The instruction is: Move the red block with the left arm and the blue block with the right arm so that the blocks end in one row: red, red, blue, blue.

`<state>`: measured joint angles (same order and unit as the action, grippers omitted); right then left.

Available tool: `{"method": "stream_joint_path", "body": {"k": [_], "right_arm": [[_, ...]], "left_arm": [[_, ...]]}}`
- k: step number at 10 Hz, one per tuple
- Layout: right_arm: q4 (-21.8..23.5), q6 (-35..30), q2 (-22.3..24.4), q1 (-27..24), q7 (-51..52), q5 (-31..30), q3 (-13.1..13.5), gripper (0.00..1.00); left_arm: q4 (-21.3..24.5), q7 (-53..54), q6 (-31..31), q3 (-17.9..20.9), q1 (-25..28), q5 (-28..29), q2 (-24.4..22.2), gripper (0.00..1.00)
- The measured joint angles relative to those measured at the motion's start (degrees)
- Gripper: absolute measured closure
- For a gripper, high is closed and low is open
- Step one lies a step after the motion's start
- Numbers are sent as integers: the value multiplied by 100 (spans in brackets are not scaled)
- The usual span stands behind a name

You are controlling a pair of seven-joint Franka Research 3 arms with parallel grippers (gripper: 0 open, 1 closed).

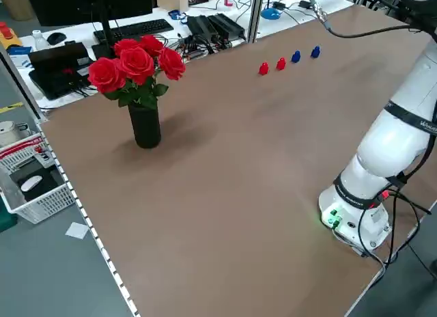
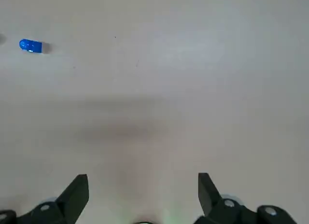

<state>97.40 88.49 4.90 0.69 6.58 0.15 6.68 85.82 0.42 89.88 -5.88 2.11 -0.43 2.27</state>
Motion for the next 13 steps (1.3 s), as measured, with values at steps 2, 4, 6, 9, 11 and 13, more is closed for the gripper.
{"method": "stream_joint_path", "body": {"k": [2,4,6,9,11,13], "right_arm": [[-6,12,55,-84,119,-4,-32,0],[-19,12,213,-85,119,-5,-74,0],[-21,-2,433,-85,118,-6,-102,0],[-9,-6,500,-86,118,-203,-91,0],[-7,-18,500,-87,118,-292,-83,0],[2,-124,500,-87,118,-313,-83,0]], "left_arm": [[-2,0,0,0,1,0,0,0],[-4,0,0,0,2,0,0,0],[-10,0,0,0,2,0,0,0],[-15,-12,0,0,2,0,0,0],[-17,-23,0,0,2,0,0,0],[-20,-27,0,0,2,0,0,0]]}}
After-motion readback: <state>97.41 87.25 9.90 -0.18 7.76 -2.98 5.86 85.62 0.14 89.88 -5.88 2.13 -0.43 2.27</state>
